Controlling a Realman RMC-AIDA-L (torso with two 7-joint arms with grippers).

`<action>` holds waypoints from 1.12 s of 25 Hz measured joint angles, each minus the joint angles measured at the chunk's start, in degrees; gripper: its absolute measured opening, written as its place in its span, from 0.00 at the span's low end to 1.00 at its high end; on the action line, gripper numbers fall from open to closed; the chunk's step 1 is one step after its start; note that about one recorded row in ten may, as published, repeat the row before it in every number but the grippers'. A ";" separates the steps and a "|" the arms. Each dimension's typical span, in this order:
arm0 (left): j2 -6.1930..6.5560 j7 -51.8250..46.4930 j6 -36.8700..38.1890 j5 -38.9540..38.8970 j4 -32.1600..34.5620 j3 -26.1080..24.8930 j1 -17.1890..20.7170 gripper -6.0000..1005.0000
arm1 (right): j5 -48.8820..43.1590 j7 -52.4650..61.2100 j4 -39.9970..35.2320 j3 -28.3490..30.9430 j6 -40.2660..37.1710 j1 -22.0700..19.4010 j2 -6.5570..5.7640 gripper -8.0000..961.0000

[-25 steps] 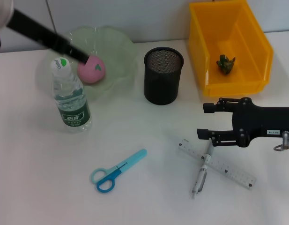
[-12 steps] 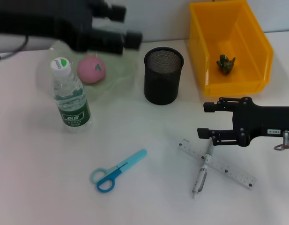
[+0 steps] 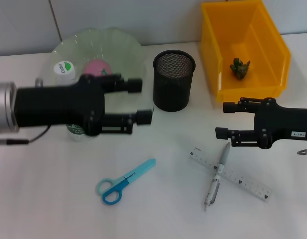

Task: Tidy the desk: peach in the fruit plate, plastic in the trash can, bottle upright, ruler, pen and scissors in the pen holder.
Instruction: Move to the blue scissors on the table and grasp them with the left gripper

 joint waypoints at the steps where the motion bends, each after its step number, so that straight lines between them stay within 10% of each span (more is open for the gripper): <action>1: 0.00 0.00 0.00 0.00 0.00 0.00 0.00 0.79 | 0.00 0.00 0.00 0.00 0.00 0.00 0.00 0.79; 9: -0.11 20.83 -5.05 2.73 -14.69 1.22 4.97 0.79 | -0.35 10.19 -5.36 -0.61 -3.43 0.69 -0.50 0.79; 17: -0.17 23.37 -5.99 4.43 -16.93 1.30 5.10 0.79 | -0.86 33.94 -24.70 -6.01 -11.08 3.26 -0.40 0.79; 28: -0.13 21.01 -5.42 4.22 -15.38 1.20 4.89 0.79 | -2.56 31.53 -23.73 -9.41 -11.86 2.90 -1.29 0.79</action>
